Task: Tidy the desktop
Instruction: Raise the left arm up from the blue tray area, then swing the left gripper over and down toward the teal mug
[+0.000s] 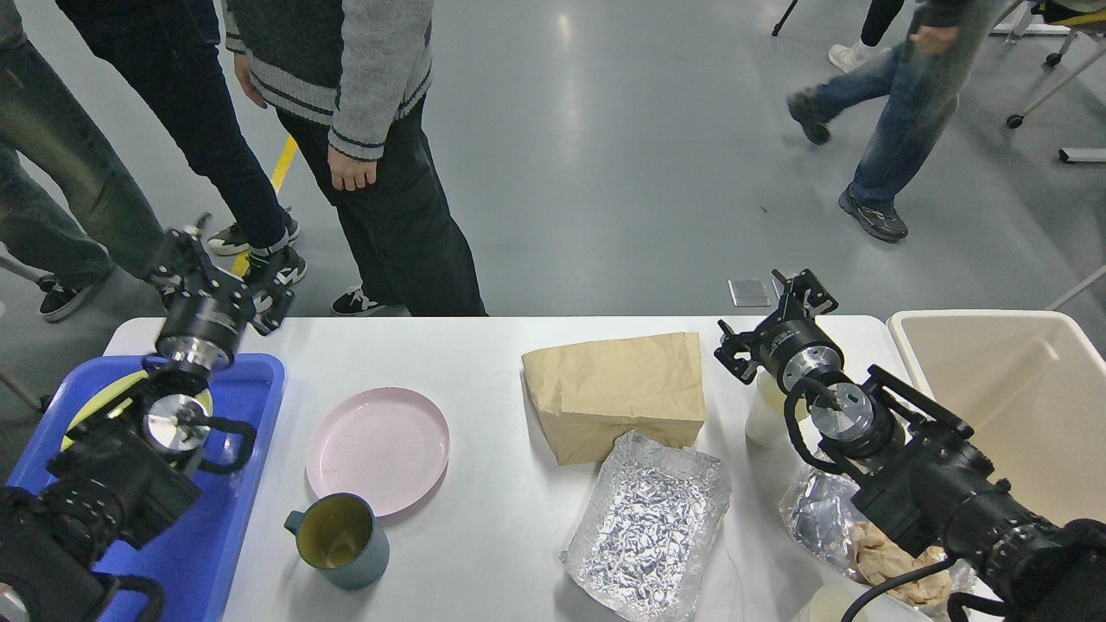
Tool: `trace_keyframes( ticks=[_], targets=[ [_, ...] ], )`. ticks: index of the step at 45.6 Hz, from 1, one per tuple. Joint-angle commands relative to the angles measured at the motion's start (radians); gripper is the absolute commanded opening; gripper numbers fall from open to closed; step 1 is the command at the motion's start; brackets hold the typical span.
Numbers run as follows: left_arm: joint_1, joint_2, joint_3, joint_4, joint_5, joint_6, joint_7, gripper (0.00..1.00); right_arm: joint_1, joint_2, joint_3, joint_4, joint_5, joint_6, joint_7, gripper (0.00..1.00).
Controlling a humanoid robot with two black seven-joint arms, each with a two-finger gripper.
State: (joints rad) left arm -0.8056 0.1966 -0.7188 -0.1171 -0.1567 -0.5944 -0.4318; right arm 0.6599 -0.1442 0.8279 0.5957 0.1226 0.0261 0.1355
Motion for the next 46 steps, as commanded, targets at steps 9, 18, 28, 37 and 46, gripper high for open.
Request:
trace_keyframes(
  ticks=[9,18,28,37,46],
  targets=[
    [-0.274,0.13,0.695,-0.001,0.026,0.154,0.002,0.96,0.0,0.0,0.0,0.001,0.0,0.0,-0.001,1.0],
    [-0.412,0.115,1.257,-0.001,0.025,0.148,0.002,0.96,0.001,0.0,0.0,0.001,0.0,0.0,-0.001,1.0],
    [-0.412,0.046,1.403,-0.001,0.058,0.142,0.002,0.96,0.0,0.0,0.0,0.001,0.0,0.0,-0.001,1.0],
    [-0.517,0.038,1.587,-0.006,0.243,0.087,0.002,0.96,0.001,0.0,0.0,0.003,0.0,0.0,-0.001,1.0],
    [-0.609,0.021,1.667,-0.068,0.243,-0.045,0.002,0.96,0.0,0.0,0.0,0.003,0.0,0.0,-0.001,1.0]
  ],
)
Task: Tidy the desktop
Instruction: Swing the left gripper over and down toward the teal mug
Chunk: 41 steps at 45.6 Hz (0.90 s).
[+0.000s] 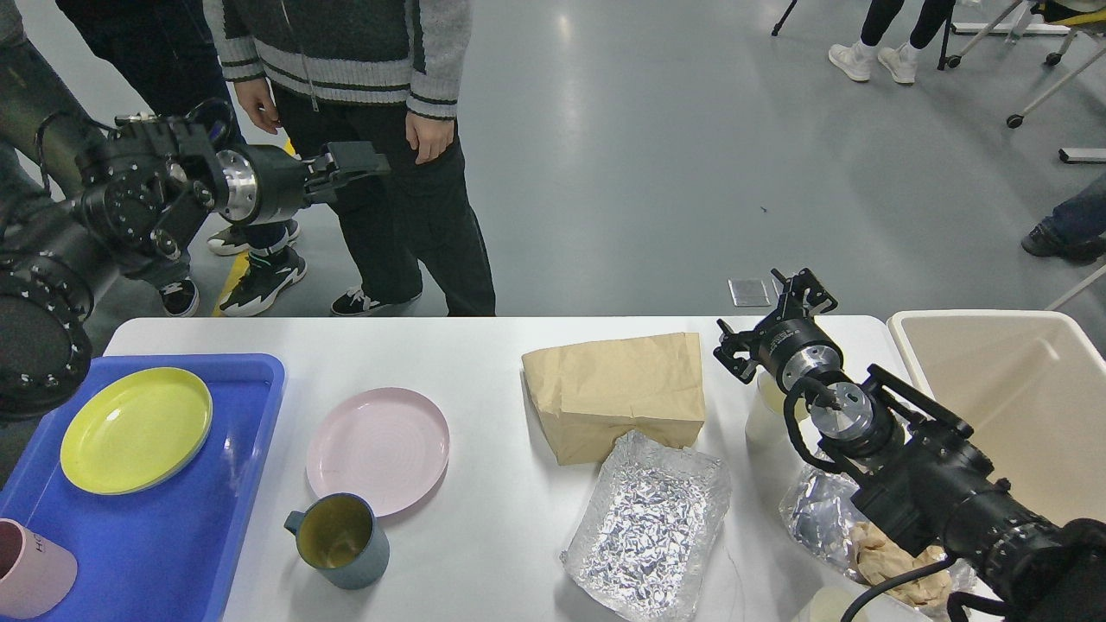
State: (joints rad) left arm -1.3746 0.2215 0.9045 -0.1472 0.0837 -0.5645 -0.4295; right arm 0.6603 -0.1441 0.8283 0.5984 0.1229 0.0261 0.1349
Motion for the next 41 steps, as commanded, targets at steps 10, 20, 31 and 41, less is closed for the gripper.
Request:
trace_keyframes(
  ticks=[10,20,31,41],
  targets=[
    [-0.012,-0.001,0.345,-0.075,0.004,-0.144,0.0,0.96,-0.001,0.0,0.0,0.001,0.0,0.0,0.0,1.0],
    [-0.13,-0.004,0.387,-0.107,0.004,-0.152,-0.002,0.96,-0.001,0.0,0.0,0.001,0.0,0.0,0.0,1.0],
    [-0.201,-0.008,0.334,-0.39,0.001,-0.15,-0.002,0.96,-0.001,0.0,0.0,0.001,0.0,0.0,0.0,1.0],
    [-0.216,-0.028,0.326,-0.768,0.002,-0.147,0.0,0.96,-0.001,0.0,0.0,0.001,0.0,0.0,0.0,1.0]
  ],
)
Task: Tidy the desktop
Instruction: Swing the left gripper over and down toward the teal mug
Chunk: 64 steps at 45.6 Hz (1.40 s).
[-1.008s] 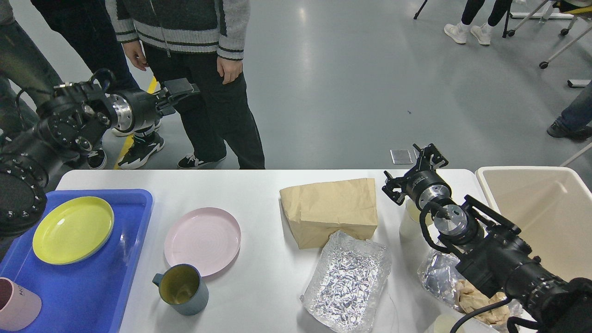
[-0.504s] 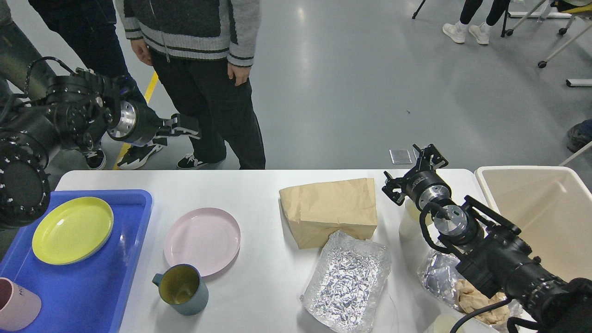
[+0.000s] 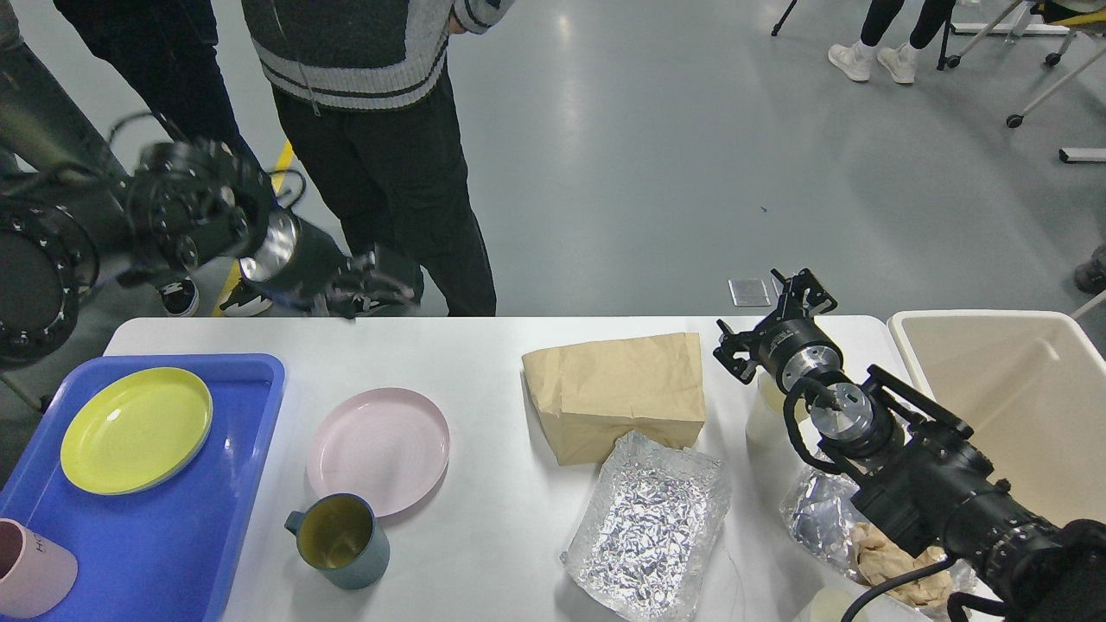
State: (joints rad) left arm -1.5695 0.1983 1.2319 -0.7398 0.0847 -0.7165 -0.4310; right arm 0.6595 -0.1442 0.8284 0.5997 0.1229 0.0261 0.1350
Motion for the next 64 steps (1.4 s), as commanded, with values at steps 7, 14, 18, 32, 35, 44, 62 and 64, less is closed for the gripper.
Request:
trace_keyframes(
  ticks=[7,14,18,32,35,44,62,64],
  targets=[
    [-0.161,-0.002,0.011,-0.236,0.003,0.006,0.001,0.96,0.0,0.0,0.0,0.0,0.0,0.0,0.0,1.0],
    [-0.38,-0.005,0.029,-0.236,0.001,0.008,-0.002,0.96,0.0,0.0,0.0,0.0,0.0,0.0,0.002,1.0],
    [-0.458,-0.014,0.029,-0.237,0.004,0.002,-0.002,0.96,0.0,0.0,0.0,0.0,0.0,0.0,0.0,1.0],
    [-0.504,-0.025,0.031,-0.243,0.004,0.0,0.0,0.96,0.0,0.0,0.0,0.002,0.0,0.0,0.0,1.0],
    [-0.503,-0.051,0.023,-0.259,0.006,-0.001,0.0,0.96,0.0,0.0,0.0,0.002,0.0,0.0,0.0,1.0],
    [-0.472,-0.148,0.029,-0.319,0.007,-0.014,0.0,0.96,0.0,0.0,0.0,0.002,0.0,0.0,0.0,1.0],
    [-0.534,-0.142,0.119,-0.598,0.018,-0.163,0.005,0.96,0.0,0.001,0.0,0.002,0.0,0.0,0.0,1.0],
    [-0.534,-0.142,0.145,-0.618,0.02,-0.155,0.009,0.96,0.0,0.002,0.0,0.002,0.0,0.0,0.0,1.0]
  ],
)
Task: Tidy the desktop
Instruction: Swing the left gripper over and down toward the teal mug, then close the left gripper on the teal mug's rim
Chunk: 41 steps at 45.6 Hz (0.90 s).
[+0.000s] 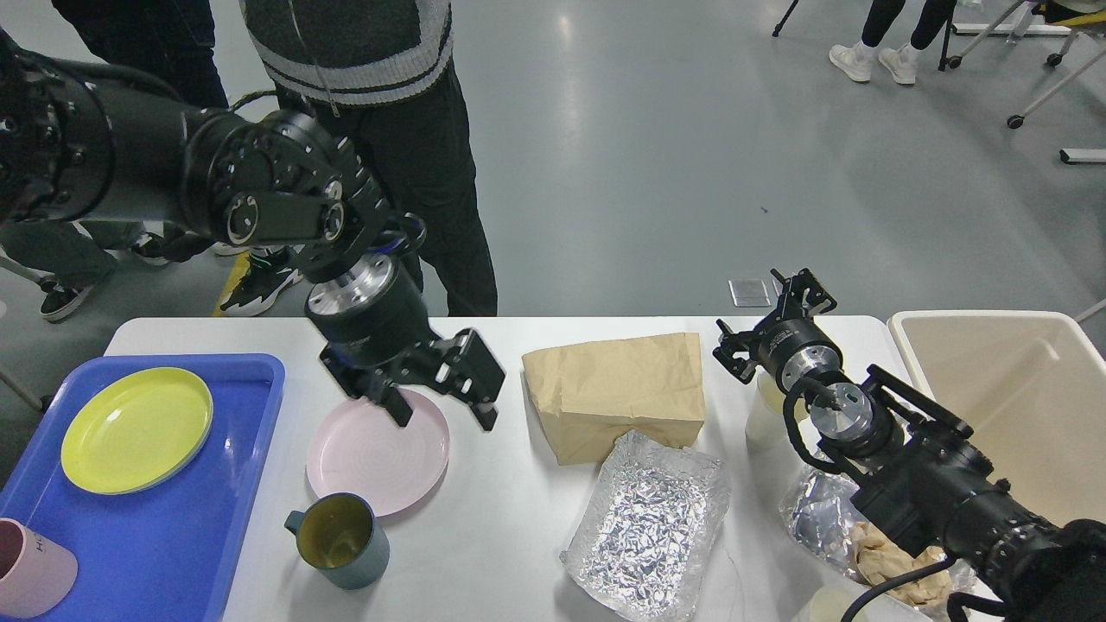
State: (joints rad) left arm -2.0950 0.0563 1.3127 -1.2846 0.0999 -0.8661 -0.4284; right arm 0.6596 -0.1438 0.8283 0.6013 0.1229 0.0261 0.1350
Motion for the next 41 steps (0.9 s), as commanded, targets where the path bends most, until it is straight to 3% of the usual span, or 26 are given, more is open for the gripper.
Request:
trace_keyframes(
  ticks=[1,10,19,26,41],
  targets=[
    [-0.007,-0.001,0.077,-0.081,0.004,-0.002,0.013,0.96,0.0,0.001,0.0,0.0,0.0,0.0,0.0,1.0],
    [0.01,-0.003,0.138,-0.157,0.009,0.024,0.089,0.96,0.0,0.001,0.0,0.0,0.0,0.0,0.0,1.0],
    [0.119,-0.01,0.201,-0.191,0.009,0.24,0.125,0.96,0.0,0.001,0.0,0.0,0.0,0.0,0.0,1.0],
    [0.191,-0.007,0.22,-0.226,0.009,0.375,0.197,0.96,0.0,0.0,0.0,0.0,0.0,0.0,0.0,1.0],
    [0.283,-0.001,0.244,-0.234,0.011,0.478,0.224,0.96,0.0,0.001,0.0,0.0,0.0,0.0,0.0,1.0]
  ],
)
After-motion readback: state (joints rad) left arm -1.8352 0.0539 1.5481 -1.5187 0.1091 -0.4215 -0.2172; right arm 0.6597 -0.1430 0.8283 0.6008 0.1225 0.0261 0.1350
